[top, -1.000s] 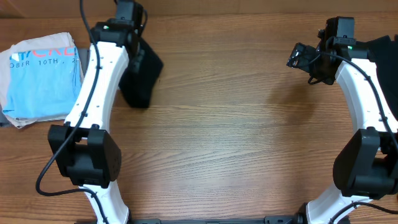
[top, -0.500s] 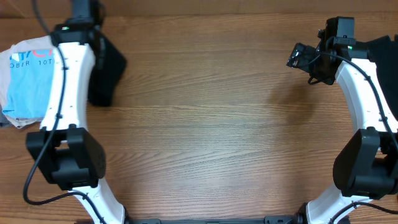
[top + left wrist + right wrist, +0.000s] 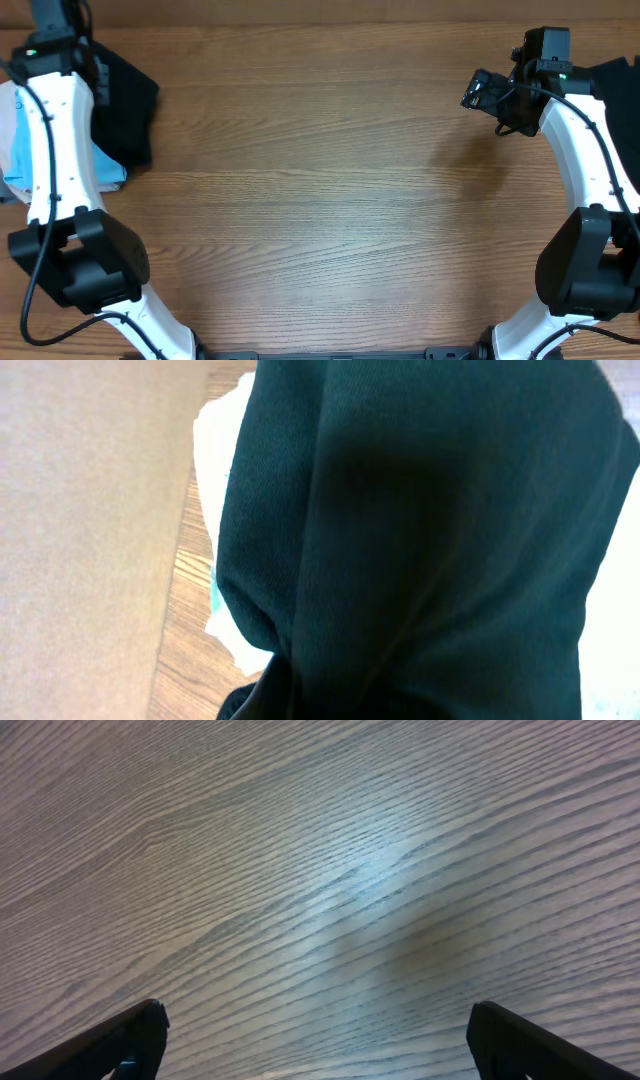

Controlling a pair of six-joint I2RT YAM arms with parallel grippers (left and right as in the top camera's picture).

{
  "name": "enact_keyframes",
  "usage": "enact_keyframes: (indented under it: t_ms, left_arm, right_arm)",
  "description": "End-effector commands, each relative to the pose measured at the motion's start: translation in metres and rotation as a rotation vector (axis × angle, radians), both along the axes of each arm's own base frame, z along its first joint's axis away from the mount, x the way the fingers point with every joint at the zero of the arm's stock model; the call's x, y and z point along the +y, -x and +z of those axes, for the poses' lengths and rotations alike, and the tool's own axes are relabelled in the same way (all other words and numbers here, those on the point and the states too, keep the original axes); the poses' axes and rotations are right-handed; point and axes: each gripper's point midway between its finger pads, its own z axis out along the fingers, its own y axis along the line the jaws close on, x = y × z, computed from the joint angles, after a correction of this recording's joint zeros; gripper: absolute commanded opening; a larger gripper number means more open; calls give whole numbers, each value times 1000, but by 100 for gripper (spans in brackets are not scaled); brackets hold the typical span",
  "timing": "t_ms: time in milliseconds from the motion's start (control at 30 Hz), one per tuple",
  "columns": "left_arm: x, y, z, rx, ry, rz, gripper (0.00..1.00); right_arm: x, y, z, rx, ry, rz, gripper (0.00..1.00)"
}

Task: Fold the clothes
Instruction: 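Lift and carry the black bundle leftward onto the folded stack, then lower the black bundle onto the stack top and open the left gripper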

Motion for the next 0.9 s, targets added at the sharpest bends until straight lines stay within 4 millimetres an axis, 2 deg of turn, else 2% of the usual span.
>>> enact_keyframes:
  t_ms: [0,300,433,633,867]
  left_arm:
    - [9,1,44,-140,21,5,4]
    - [46,17,41,-162,55,70,4]
    - [55,13,33,-194,116,61,4]
    - [75,13,7,-172,157,90,6]
    - [93,12,-36,-110,188,129,4]
  right_arm:
    - [-2,-1,1,-4,6,-5,100]
    - [-2,-1,1,-4,6,-5,100]
    - [-2,-1,1,-4,5,-5,100]
    - [-2,-1,1,-4,5,-5,100]
    - [-2,-1,1,-4,5,-5,100]
